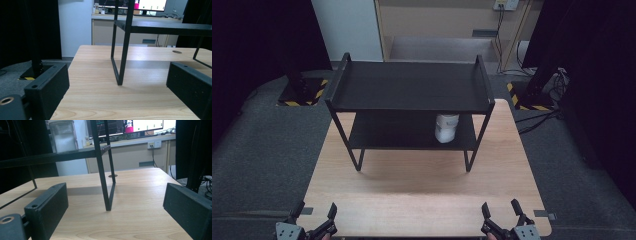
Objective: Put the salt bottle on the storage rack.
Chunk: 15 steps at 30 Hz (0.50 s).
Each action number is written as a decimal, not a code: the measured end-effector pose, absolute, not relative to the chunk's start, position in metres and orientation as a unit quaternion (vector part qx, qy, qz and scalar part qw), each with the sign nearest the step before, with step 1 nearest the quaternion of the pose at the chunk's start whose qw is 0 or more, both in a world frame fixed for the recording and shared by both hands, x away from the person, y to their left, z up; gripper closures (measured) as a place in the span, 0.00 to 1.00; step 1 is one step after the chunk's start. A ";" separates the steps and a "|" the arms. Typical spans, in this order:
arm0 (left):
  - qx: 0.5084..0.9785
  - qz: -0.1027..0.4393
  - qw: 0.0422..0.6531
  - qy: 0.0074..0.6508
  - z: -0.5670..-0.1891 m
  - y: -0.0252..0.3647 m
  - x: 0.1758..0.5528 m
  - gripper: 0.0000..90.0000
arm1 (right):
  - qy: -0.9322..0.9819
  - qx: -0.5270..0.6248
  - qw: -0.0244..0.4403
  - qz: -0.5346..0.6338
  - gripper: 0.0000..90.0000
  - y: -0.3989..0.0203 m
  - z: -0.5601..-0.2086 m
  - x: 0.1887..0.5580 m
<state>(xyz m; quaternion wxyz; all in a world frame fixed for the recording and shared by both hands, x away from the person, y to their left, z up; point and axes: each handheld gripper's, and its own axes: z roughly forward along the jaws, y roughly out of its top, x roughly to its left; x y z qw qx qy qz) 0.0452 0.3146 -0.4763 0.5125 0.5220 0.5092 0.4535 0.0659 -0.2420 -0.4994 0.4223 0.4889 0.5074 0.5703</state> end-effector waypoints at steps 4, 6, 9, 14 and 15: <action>0.521 0.453 0.513 0.510 -0.477 0.315 0.046 0.04 | 0.504 0.491 0.422 0.572 0.07 -0.244 -0.500 0.067; 0.520 0.453 0.514 0.510 -0.477 0.315 0.046 0.04 | 0.504 0.491 0.421 0.573 0.08 -0.245 -0.500 0.067; 0.519 0.454 0.514 0.510 -0.476 0.315 0.046 0.04 | 0.505 0.490 0.421 0.573 0.08 -0.245 -0.501 0.067; 0.518 0.456 0.512 0.510 -0.476 0.316 0.046 0.04 | 0.507 0.490 0.418 0.573 0.09 -0.246 -0.503 0.067; 0.518 0.456 0.512 0.511 -0.476 0.316 0.046 0.04 | 0.507 0.491 0.418 0.572 0.09 -0.246 -0.503 0.067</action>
